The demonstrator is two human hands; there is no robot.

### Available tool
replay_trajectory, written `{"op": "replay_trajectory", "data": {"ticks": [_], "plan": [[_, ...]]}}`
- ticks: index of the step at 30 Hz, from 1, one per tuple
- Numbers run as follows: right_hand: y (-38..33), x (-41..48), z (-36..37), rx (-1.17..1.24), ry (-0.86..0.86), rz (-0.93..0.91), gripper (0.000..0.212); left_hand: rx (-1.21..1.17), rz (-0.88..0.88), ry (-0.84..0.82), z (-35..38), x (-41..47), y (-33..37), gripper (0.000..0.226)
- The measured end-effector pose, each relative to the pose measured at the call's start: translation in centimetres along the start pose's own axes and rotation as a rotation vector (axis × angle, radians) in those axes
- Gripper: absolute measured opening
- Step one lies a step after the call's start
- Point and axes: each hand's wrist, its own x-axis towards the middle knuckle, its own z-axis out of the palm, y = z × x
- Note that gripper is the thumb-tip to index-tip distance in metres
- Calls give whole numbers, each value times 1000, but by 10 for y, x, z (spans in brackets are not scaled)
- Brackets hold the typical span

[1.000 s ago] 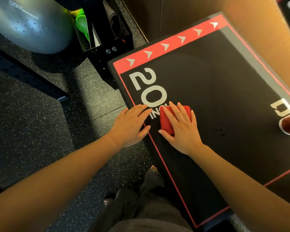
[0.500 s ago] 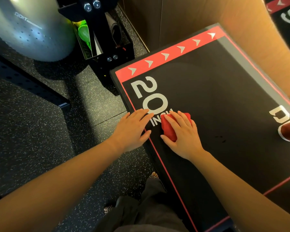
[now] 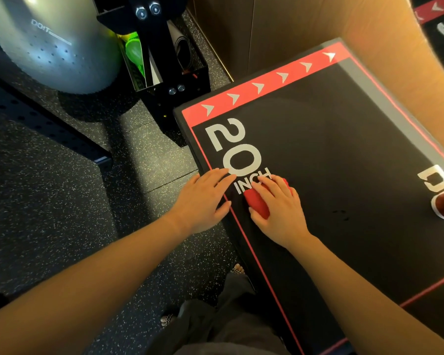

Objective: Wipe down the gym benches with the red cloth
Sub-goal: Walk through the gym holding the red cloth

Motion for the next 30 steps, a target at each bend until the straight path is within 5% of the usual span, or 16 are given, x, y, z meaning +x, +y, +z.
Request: {"op": "replay_trajectory", "data": {"ticks": [3,11,23,30], "plan": [[6,-7,-5,-19,-18,-73,63,-2,3,-3,1,-3,2,61],[-17,-18,11,-61,21,150,64,-7,-5,7,0,-7,3,61],[-37,-33,11,42,23,0,47,-18,-53,53,-5,-53,-8,61],[-69,-25,29,-104,8,269,69,-29,-99,22,-2,-85,-20,62]]}}
